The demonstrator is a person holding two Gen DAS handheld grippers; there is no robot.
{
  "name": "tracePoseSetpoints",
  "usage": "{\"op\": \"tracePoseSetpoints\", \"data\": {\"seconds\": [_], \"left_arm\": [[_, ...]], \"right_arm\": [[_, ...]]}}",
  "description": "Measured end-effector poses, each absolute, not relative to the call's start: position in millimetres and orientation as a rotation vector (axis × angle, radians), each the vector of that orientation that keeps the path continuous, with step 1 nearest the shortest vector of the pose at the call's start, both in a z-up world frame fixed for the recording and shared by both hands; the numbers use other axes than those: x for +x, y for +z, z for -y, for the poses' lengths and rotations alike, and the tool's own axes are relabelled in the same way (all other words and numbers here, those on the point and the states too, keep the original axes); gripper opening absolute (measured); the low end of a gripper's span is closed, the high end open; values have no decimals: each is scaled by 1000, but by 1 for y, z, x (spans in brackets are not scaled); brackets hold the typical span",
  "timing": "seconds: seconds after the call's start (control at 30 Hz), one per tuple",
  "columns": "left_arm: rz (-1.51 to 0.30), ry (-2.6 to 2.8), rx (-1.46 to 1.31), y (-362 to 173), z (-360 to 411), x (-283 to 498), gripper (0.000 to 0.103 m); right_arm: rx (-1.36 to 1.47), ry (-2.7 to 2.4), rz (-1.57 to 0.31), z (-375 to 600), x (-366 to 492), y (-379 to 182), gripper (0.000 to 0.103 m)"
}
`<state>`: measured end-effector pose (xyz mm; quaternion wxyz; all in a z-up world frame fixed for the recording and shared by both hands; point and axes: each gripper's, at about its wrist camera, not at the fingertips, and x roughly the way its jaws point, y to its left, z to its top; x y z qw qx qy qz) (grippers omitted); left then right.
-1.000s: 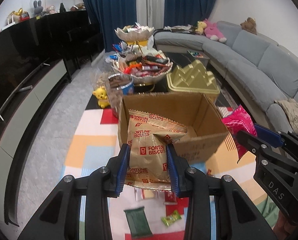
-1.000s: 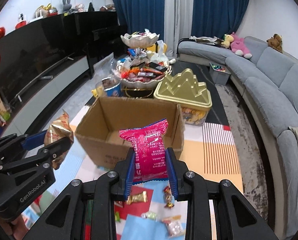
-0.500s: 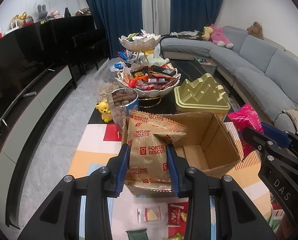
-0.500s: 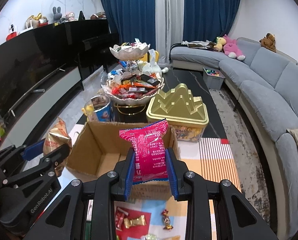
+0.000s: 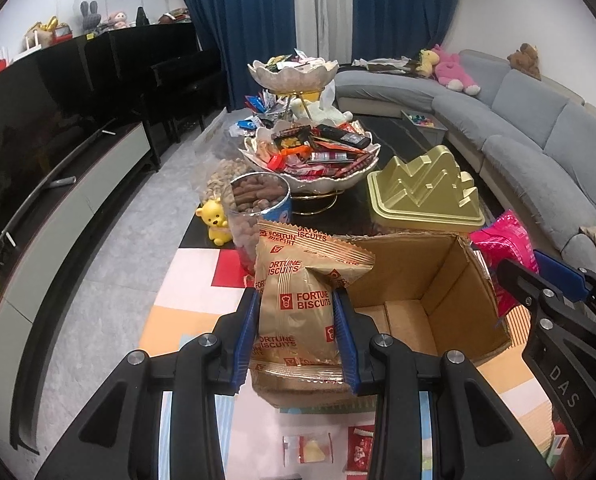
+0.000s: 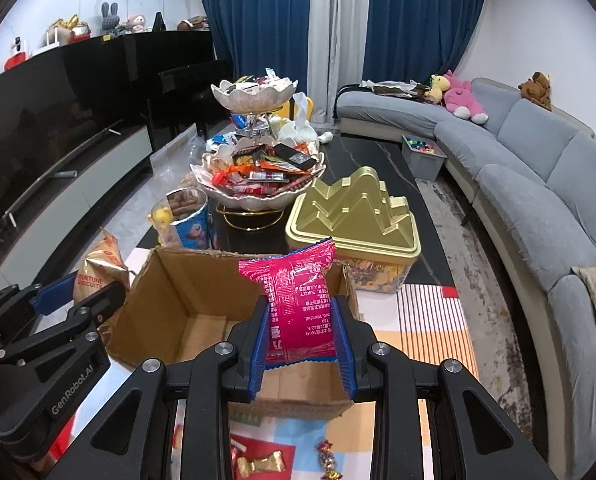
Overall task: Organize snacks
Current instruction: 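Carry both bags over the cardboard box and open both tools to drop them, then withdraw both open tools from the box back over the snacks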
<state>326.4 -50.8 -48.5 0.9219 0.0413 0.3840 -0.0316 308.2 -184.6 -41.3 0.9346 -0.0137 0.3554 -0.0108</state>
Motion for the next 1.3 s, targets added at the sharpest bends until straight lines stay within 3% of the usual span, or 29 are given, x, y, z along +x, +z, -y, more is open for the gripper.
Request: {"op": "tracePoseSetpoints", "data": {"seconds": [0.53, 0.57, 0.63, 0.67, 0.73, 0.8, 1.3], "left_arm": [[-814, -85, 81, -63, 54, 342, 39], [-815, -84, 80, -63, 54, 342, 44], [-811, -82, 79, -62, 53, 341, 56], [-805, -75, 78, -61, 52, 340, 63], [-796, -68, 73, -58, 50, 338, 68], [-797, -64, 70, -57, 49, 338, 69], [-783, -49, 53, -44, 43, 321, 70]], "right_arm": [[-50, -33, -749, 183, 332, -54, 33], [-49, -30, -753, 183, 333, -55, 34], [-53, -33, -756, 184, 333, -56, 52], [-52, -35, -753, 184, 333, -55, 56], [-49, -46, -741, 187, 331, -53, 67], [-40, -54, -735, 189, 330, -52, 71], [-42, -67, -712, 195, 312, -40, 71]]}}
